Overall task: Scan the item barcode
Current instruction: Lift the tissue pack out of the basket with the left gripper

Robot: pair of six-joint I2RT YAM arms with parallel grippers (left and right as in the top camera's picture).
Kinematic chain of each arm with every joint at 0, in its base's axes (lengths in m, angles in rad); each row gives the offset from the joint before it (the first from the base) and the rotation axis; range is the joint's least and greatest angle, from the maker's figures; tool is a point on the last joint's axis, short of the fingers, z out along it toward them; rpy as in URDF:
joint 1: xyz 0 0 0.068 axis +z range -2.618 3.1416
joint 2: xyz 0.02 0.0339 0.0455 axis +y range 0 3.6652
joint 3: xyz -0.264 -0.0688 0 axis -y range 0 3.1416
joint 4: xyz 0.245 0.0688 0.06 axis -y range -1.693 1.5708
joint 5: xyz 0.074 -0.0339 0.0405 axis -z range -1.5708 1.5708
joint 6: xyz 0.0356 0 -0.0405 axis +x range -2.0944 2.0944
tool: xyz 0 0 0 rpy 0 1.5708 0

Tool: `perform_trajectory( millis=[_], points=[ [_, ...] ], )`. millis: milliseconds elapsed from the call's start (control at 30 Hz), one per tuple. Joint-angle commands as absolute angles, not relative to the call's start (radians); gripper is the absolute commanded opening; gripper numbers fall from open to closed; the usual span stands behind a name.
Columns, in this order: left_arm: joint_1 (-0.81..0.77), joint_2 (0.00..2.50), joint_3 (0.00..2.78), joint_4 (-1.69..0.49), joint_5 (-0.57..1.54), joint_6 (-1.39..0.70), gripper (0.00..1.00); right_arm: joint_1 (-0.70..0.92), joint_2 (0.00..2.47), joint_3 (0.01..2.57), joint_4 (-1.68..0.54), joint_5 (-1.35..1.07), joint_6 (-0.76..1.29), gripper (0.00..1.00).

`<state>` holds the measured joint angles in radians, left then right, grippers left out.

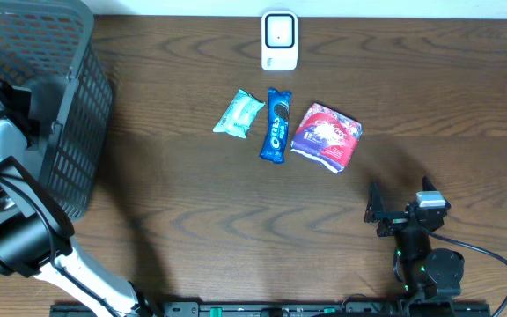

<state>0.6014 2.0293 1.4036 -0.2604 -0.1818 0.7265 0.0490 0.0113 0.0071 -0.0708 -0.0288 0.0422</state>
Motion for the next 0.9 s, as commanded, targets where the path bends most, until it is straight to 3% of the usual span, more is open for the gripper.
perform_trajectory(
  millis=[0,233,367,600,733,867],
  points=[
    [0.607,2.054,1.404,-0.290,-0.157,0.721,0.07,0.040,0.007,0.006,-0.075,-0.028,0.055,0.99],
    [0.599,2.018,1.405,-0.266,-0.157,0.704,0.07,0.040,0.007,0.006,-0.075,-0.028,0.055,0.99],
    [0.588,1.927,1.405,-0.202,-0.137,0.501,0.07,0.040,0.007,0.006,-0.075,-0.028,0.055,0.99],
    [0.588,1.702,1.405,-0.091,0.226,0.263,0.07,0.040,0.007,0.006,-0.075,-0.028,0.055,0.99],
    [0.588,1.580,1.405,0.017,0.403,0.009,0.07,0.040,0.007,0.006,-0.075,-0.028,0.055,0.99],
    [0.563,1.492,1.405,0.147,0.575,-0.398,0.07,0.040,0.007,0.006,-0.075,-0.028,0.055,0.99]
  ],
)
